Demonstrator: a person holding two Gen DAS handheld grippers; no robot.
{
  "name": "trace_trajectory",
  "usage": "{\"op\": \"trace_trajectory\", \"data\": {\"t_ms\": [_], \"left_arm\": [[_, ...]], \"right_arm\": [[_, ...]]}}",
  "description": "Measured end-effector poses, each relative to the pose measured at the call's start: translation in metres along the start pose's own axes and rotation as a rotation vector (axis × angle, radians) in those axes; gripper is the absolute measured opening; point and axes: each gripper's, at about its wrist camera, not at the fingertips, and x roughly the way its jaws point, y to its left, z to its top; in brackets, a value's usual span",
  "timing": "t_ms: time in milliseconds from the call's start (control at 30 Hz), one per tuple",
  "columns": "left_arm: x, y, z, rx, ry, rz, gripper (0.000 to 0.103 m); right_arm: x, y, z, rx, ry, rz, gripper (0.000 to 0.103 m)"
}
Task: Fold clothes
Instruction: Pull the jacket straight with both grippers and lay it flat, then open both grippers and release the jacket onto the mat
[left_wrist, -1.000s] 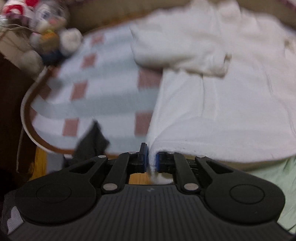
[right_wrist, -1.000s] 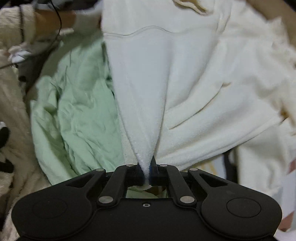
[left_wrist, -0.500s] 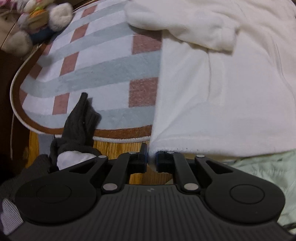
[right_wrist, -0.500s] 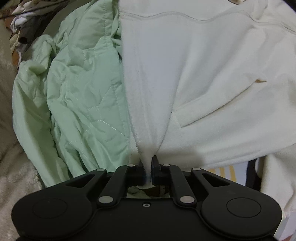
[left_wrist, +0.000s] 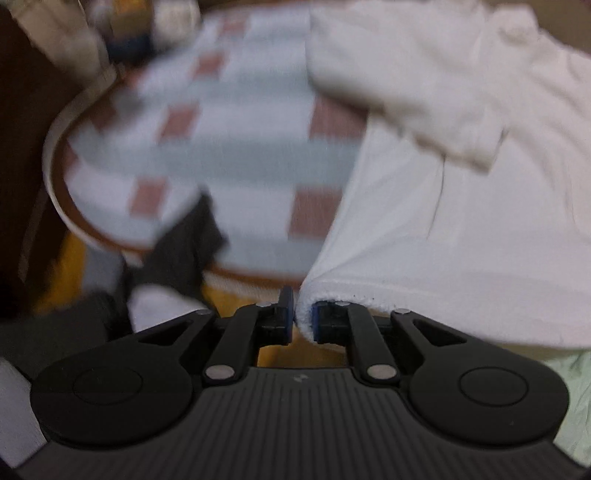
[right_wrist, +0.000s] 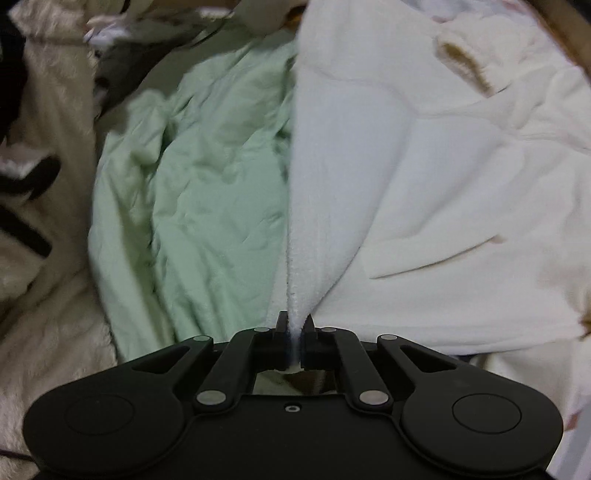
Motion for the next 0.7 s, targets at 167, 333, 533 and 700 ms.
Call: {"op": "trace_trajectory", "data": {"t_ms": [167,333,533,700], "left_arm": [[-0.003,-0.022,-0.001,0.118,0.005,0.018,0.041],[-0.031,-0.033,0.012,0.144,-0.149,-0.081,0.045],[-0.047,-0.076,0.022,0.242,-0.313,-0.062,0.05],[-0.052,-0.12,0.034,0.367,-0.425,-0.044,0.064]], "right_arm": [[0.04,-0.01,0.004,0.083,0.087,0.072,0.035],[0.011,-0.012,0.013,0.083,-0.003,0.101,0.036],[-0.039,-0.052,0.025,0.275,-0.269,0.046,0.037],[-0.054,-0.084,0.039,0.354,-0.374,-0.204,0.043]]}}
